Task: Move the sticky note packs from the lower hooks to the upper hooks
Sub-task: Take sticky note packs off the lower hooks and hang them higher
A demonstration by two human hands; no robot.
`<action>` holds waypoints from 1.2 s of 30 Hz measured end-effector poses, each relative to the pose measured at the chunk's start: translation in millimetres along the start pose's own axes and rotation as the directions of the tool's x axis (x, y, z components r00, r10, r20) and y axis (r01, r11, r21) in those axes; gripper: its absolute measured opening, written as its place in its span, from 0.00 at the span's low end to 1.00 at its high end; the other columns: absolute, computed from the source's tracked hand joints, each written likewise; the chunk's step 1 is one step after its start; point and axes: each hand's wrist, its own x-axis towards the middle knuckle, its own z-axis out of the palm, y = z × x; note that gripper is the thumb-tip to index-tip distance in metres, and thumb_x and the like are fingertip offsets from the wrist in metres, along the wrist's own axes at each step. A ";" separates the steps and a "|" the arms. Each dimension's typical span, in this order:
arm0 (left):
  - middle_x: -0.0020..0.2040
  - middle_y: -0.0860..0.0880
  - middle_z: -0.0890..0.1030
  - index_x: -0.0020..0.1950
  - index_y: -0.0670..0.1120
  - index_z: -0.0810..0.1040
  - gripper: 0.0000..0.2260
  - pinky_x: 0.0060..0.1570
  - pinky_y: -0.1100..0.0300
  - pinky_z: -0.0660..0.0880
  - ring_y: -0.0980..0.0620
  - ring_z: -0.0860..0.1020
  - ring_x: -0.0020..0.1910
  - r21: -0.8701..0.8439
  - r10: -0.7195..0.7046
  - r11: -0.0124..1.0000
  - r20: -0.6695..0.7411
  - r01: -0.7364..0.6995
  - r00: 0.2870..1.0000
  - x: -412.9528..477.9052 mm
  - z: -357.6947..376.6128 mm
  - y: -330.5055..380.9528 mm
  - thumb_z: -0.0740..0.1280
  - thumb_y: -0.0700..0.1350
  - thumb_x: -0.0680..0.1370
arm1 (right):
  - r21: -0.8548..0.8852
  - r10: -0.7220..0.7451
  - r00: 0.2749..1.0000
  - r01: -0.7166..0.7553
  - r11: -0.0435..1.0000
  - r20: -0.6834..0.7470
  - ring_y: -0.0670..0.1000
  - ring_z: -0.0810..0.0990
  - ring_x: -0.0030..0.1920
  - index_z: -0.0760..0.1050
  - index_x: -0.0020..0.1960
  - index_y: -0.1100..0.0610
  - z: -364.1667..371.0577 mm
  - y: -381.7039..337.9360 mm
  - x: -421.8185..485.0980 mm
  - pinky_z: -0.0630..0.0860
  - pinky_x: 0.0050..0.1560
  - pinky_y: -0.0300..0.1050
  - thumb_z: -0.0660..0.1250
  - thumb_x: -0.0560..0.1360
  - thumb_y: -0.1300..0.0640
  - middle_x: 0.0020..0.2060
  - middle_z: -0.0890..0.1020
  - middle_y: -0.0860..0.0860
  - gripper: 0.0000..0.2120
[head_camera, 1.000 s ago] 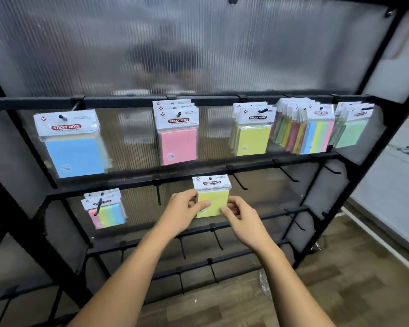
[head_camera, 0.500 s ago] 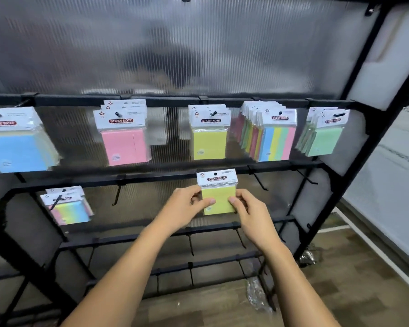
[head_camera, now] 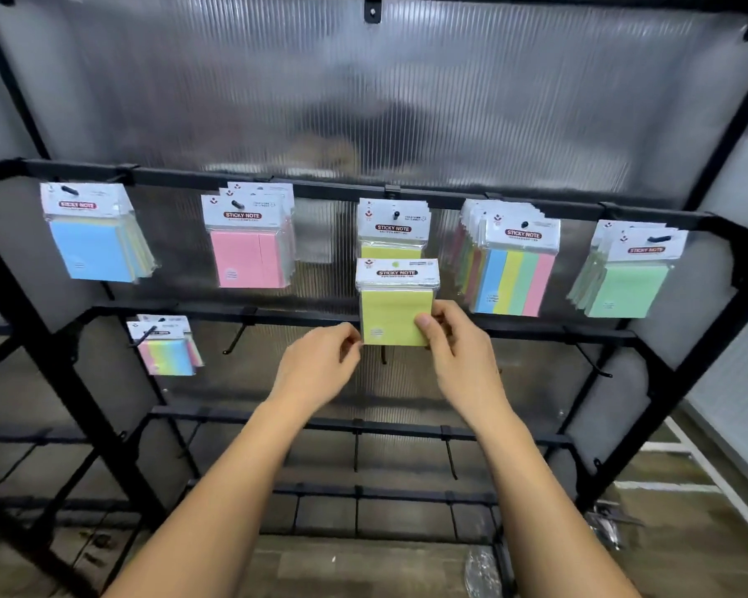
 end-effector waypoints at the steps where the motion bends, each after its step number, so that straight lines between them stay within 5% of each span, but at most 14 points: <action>1: 0.41 0.58 0.75 0.53 0.52 0.77 0.07 0.38 0.58 0.68 0.56 0.73 0.41 0.037 0.007 0.999 -0.026 -0.006 1.000 2.3 -2.7 1.3 0.61 0.51 0.80 | 0.008 -0.025 1.000 0.025 1.000 -0.014 0.35 0.76 0.41 0.76 0.55 0.54 -0.5 -6.7 6.6 0.69 0.39 0.28 0.61 0.82 0.53 0.42 0.80 0.40 0.07; 9: 0.42 0.58 0.78 0.52 0.53 0.77 0.06 0.40 0.59 0.74 0.56 0.77 0.43 0.063 0.002 0.998 -0.051 0.001 0.999 8.0 -7.5 -0.4 0.61 0.50 0.80 | 0.004 -0.132 0.985 0.134 0.991 -0.108 0.36 0.74 0.37 0.74 0.52 0.53 -3.8 -30.5 42.5 0.67 0.36 0.29 0.61 0.82 0.55 0.37 0.76 0.40 0.05; 23: 0.46 0.58 0.80 0.54 0.53 0.77 0.07 0.43 0.61 0.70 0.58 0.74 0.45 0.058 0.021 0.998 0.017 -0.022 1.000 17.6 6.9 -10.9 0.60 0.51 0.80 | -0.039 -0.018 0.997 0.016 0.999 -0.068 0.42 0.74 0.37 0.75 0.52 0.55 11.8 -13.7 58.1 0.68 0.35 0.34 0.59 0.82 0.51 0.38 0.80 0.46 0.09; 36: 0.48 0.57 0.80 0.54 0.53 0.77 0.08 0.44 0.62 0.72 0.59 0.74 0.44 0.066 0.026 0.997 0.044 -0.028 0.999 24.5 8.8 -18.2 0.60 0.51 0.81 | -0.026 0.042 0.994 -0.045 0.999 -0.098 0.44 0.68 0.31 0.71 0.43 0.53 19.2 -3.7 56.5 0.64 0.32 0.34 0.60 0.82 0.52 0.29 0.72 0.46 0.10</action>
